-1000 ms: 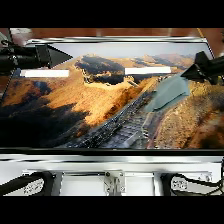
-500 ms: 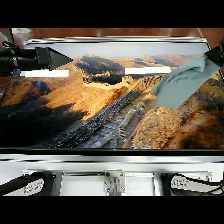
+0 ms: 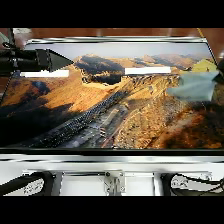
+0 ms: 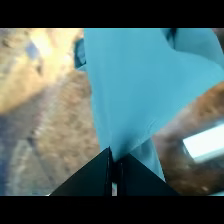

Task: Fold the shirts.

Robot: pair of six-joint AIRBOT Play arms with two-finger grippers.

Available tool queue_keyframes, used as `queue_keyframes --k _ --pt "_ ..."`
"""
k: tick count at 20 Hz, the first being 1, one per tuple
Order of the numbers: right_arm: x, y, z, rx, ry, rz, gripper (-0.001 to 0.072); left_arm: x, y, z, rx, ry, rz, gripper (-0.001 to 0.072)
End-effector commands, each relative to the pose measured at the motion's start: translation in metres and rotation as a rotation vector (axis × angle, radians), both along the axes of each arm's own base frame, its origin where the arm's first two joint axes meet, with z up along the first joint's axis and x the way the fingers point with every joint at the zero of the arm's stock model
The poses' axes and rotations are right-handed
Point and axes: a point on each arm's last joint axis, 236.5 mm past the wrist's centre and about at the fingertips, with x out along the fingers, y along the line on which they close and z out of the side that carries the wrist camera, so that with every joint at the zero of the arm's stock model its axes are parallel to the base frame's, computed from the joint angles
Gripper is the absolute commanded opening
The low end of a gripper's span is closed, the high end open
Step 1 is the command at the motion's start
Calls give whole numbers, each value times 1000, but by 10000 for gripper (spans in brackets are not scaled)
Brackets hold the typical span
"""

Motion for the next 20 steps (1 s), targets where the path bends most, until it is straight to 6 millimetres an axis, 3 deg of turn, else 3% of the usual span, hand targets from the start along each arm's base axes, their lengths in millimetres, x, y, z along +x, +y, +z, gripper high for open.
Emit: queue_keyframes --k 1,4,6,9,11,13,15,17,20 --pt "-86 -25 -63 14 382 -102 56 0 0 0 1 1 -1 34" --pt "-117 -33 -88 82 474 -189 56 0 0 0 1 0 -1 34" --pt "-118 -44 -89 92 447 -260 56 0 0 0 1 0 -1 34" --pt "-75 -35 -82 165 261 -265 57 0 0 0 1 0 0 35" --pt "-38 -28 -65 219 97 -267 57 0 0 0 1 0 -1 35" --pt "-3 -30 -35 240 -68 -275 57 0 0 0 1 0 -1 34" --pt "17 -40 -4 215 -184 -295 57 0 0 0 1 0 -1 34" --pt "22 -56 21 150 -241 -324 56 0 0 0 1 0 -1 34" --pt "-7 -70 13 76 -120 -380 56 0 0 0 1 0 -1 35"
